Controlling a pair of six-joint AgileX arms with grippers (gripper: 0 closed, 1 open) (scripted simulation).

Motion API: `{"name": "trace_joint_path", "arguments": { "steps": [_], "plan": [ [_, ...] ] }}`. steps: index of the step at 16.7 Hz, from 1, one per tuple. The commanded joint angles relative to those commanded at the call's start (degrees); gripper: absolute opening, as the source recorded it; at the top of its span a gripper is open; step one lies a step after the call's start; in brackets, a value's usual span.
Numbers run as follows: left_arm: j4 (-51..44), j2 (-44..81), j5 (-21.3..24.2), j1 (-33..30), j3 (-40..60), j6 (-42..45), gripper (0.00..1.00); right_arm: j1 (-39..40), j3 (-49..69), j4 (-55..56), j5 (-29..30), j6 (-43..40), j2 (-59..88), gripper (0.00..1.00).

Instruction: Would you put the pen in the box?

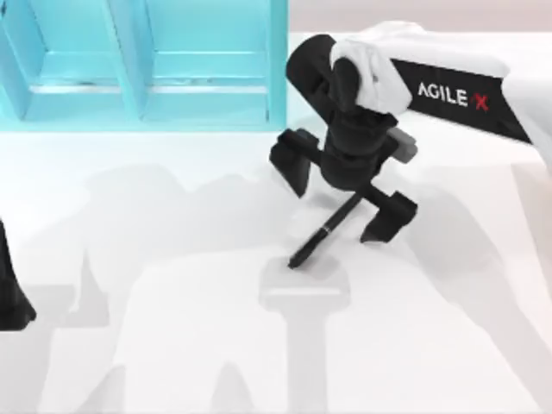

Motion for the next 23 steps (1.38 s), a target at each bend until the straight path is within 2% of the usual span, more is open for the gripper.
{"name": "trace_joint_path", "arguments": {
  "steps": [5, 18, 23],
  "plan": [
    [0.0, 0.0, 0.0, 0.0, 0.0, 0.0, 1.0, 0.0, -0.6, 0.8, 0.0, 0.1, 0.4, 1.0],
    [0.0, 0.0, 0.0, 0.0, 0.0, 0.0, 1.0, 0.0, -0.6, 0.8, 0.0, 0.1, 0.4, 0.02],
    [0.0, 0.0, 0.0, 0.0, 0.0, 0.0, 1.0, 0.0, -0.6, 0.8, 0.0, 0.1, 0.4, 0.0]
  ]
}}
